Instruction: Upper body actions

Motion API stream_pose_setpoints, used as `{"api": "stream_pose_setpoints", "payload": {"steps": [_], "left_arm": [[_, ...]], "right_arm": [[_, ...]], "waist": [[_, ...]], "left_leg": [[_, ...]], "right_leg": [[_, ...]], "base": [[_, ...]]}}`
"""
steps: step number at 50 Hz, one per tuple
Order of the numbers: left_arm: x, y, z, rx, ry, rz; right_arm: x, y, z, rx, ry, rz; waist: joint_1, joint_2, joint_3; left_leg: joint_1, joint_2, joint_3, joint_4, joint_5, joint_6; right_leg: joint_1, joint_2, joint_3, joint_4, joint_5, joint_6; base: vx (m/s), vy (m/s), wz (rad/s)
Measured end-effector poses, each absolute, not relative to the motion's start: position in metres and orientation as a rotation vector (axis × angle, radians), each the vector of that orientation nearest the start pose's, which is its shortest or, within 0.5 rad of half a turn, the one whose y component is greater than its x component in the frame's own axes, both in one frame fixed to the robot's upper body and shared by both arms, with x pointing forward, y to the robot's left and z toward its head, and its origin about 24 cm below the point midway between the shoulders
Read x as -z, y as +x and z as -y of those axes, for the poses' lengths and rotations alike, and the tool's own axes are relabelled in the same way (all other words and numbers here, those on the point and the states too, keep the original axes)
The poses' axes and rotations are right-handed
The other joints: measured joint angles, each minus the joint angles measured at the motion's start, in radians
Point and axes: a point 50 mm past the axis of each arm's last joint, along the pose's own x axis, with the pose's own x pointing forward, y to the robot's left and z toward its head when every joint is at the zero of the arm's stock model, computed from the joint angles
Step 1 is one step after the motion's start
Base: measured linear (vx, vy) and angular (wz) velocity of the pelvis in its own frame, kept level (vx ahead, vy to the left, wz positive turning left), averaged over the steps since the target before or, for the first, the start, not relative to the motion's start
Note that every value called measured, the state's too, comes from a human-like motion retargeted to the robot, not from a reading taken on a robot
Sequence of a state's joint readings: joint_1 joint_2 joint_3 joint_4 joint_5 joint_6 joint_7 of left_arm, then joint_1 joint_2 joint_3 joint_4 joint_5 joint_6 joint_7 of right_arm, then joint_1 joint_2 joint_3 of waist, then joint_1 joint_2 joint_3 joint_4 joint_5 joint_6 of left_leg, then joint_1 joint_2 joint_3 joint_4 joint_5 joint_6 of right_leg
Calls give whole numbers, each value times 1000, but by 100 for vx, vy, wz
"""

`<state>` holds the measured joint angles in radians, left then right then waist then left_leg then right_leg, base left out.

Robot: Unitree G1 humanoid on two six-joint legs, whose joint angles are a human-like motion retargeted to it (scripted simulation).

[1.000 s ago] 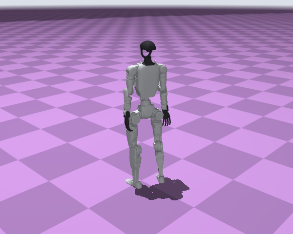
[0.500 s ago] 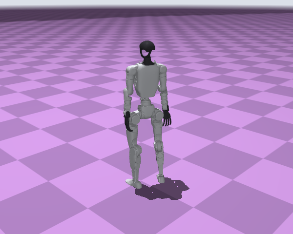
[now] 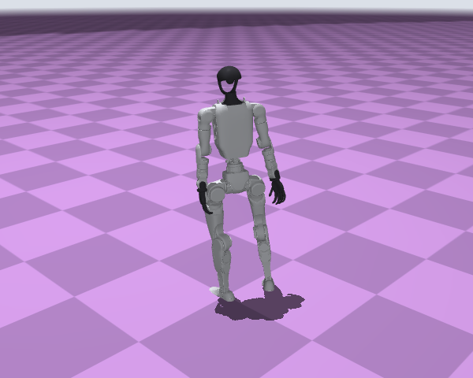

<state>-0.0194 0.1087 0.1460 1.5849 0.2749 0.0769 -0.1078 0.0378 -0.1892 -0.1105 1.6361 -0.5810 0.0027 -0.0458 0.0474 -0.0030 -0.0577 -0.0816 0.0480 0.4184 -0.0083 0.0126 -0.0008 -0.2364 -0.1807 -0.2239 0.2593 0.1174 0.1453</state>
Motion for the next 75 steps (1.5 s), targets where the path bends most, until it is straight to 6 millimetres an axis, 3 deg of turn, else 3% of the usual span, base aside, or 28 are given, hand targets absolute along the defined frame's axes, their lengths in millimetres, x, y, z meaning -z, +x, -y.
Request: {"api": "stream_pose_setpoints", "payload": {"steps": [3,8,13,17,20,27,31,33,40,45,51,57,60,63,67,75], "left_arm": [[179,13,-191,93,99,-1640],[179,19,-191,83,99,-1618],[179,19,-189,87,85,-1609],[179,13,-189,69,46,-1625],[179,2,-189,16,4,-1647],[177,-38,-192,-237,-61,-1718],[174,-53,-198,-303,-96,-1746],[172,-60,-202,-288,-95,-1769],[164,-94,-199,-226,-136,-1897],[160,-111,-191,-260,-208,-1944],[161,-105,-196,-284,-228,-1918],[166,-85,-204,-260,-188,-1835],[168,-73,-207,-251,-172,-1794],[171,-61,-210,-246,-147,-1753],[172,-48,-212,-233,-125,-1717],[171,-12,-220,-124,-49,-1709]], "right_arm": [[170,-28,235,-163,-511,-1694],[165,-49,242,-92,-444,-1747],[162,-69,241,-34,-372,-1803],[163,-68,236,-34,-330,-1819],[166,-56,232,-53,-353,-1797],[176,-7,203,-167,-419,-1627],[178,44,178,-256,-383,-1470],[176,72,165,-273,-336,-1378],[151,164,126,-293,-249,-1070],[137,195,108,-357,-296,-953],[140,188,103,-368,-260,-972],[155,153,113,-356,-258,-1088],[162,135,120,-350,-259,-1155],[166,121,126,-341,-247,-1209],[170,105,137,-346,-276,-1271],[176,72,174,-404,-502,-1374]], "waist": [[-14,7,9],[-55,8,13],[-37,-2,1],[-12,6,-11],[-10,17,-15],[-12,34,-38],[-2,23,-17],[29,5,-2],[152,-26,52],[170,-31,58],[140,-31,33],[82,-23,-25],[48,1,-45],[29,24,-49],[-5,34,-55],[-15,16,-54]], "left_leg": [[-6,10,9,0,4,3],[1,7,-20,2,6,5],[24,0,-19,12,-8,-3],[21,21,-13,40,-27,-18],[23,34,-13,65,-43,-29],[-42,81,-72,241,-47,-68],[-174,110,-157,493,127,-73],[-269,122,-171,649,198,-32],[-506,147,-172,1079,113,-4],[-554,151,-171,1151,89,-17],[-455,120,-190,999,103,-33],[-259,67,-183,664,134,-62],[-157,27,-245,459,145,-115],[-59,14,-259,287,37,-145],[8,-6,-227,148,-48,-84],[37,-59,-218,45,-47,-10]], "right_leg": [[-7,11,-25,34,-23,-4],[40,65,42,-5,-42,36],[100,62,-47,-82,-41,-23],[107,73,-38,-108,-32,-28],[126,89,-44,-129,-36,-50],[166,104,-48,-167,-64,-82],[185,88,-64,-186,-71,-93],[187,68,-69,-188,-69,-97],[189,37,-53,-187,-55,-127],[188,32,-43,-189,-54,-136],[195,32,-73,-192,-66,-134],[188,38,-105,-191,-80,-119],[189,60,-120,-188,-88,-111],[194,89,-121,-182,-96,-106],[200,90,-124,-174,-101,-92],[190,60,-123,-135,-104,-59]], "base": [[-3,-2,-23],[-1,1,26],[-2,1,5],[-16,1,-9],[-20,8,7],[-21,10,39],[-36,6,62],[-33,4,27],[-21,5,-20],[-6,1,-13],[3,1,28],[12,0,33],[19,-1,23],[23,-1,4],[25,0,8],[32,-1,2]]}}
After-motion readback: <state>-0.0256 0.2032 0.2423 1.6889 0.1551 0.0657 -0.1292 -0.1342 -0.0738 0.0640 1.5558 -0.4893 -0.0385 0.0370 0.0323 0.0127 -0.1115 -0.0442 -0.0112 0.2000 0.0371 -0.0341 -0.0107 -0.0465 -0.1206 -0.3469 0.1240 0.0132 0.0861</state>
